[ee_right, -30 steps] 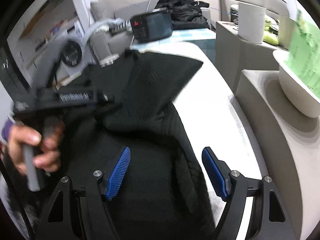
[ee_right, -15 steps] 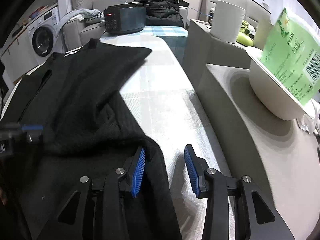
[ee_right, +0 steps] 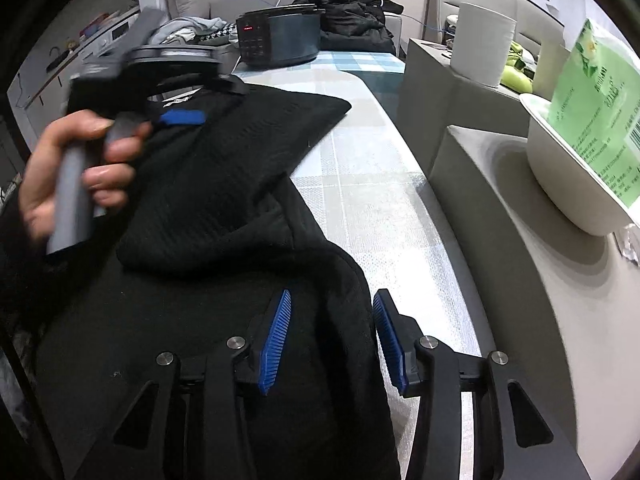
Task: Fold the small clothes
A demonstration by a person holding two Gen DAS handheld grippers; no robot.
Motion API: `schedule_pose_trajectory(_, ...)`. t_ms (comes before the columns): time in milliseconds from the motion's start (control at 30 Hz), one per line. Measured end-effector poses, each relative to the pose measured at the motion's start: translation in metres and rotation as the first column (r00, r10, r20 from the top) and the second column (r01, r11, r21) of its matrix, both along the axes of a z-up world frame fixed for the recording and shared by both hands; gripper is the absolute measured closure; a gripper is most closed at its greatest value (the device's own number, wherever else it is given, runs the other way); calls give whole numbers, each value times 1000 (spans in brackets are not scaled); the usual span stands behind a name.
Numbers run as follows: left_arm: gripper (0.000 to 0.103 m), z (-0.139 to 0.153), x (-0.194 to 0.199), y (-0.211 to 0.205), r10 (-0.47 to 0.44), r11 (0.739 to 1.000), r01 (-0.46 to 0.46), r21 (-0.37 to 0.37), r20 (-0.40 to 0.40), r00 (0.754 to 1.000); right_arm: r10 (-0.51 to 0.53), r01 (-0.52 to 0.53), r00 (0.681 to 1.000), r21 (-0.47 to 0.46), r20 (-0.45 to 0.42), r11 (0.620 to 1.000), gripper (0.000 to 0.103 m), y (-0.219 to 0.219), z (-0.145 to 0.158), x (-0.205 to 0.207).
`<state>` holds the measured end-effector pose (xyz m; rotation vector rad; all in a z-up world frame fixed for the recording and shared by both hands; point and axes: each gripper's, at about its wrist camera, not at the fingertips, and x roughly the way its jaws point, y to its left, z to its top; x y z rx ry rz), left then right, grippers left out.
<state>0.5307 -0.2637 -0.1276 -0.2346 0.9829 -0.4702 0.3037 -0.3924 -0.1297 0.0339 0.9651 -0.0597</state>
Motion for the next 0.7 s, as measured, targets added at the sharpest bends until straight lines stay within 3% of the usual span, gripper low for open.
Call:
schedule_pose_trajectory(67,78,-1,7,-14,-33,998,31,55,22,999,-1,1,1000,-4,2,1000,59,0,1,-1)
schedule_pose_trajectory(100,92,-1,9,-18,-65,997,65,43,-6,998,1,-1,1000,-3,4,1000,59,-1,1,0)
schedule_pose_trajectory(200,93,10,-2,-9,-59,997,58,45,23,998,-10,9,1000,-23,-9,1000,59,-3,-2,2)
schedule_pose_trajectory(300,93,27,-11,24,1,1000,0,-26,25,1000,-47,46,999,-15,-11,999,59,-8,-4,0)
schedule_pose_trajectory(400,92,36,-18,51,47,999,-47,14,11,999,-82,82,997,-22,-14,996,59,-14,-3,-4)
schedule_pose_trajectory(467,92,31,-24,66,45,999,-44,33,-44,998,-80,80,997,-9,-16,997,59,-15,-1,-7)
schedule_pose_trajectory(700,91,19,-51,83,-6,993,11,120,-37,999,-16,15,999,33,34,999,59,-5,9,-9)
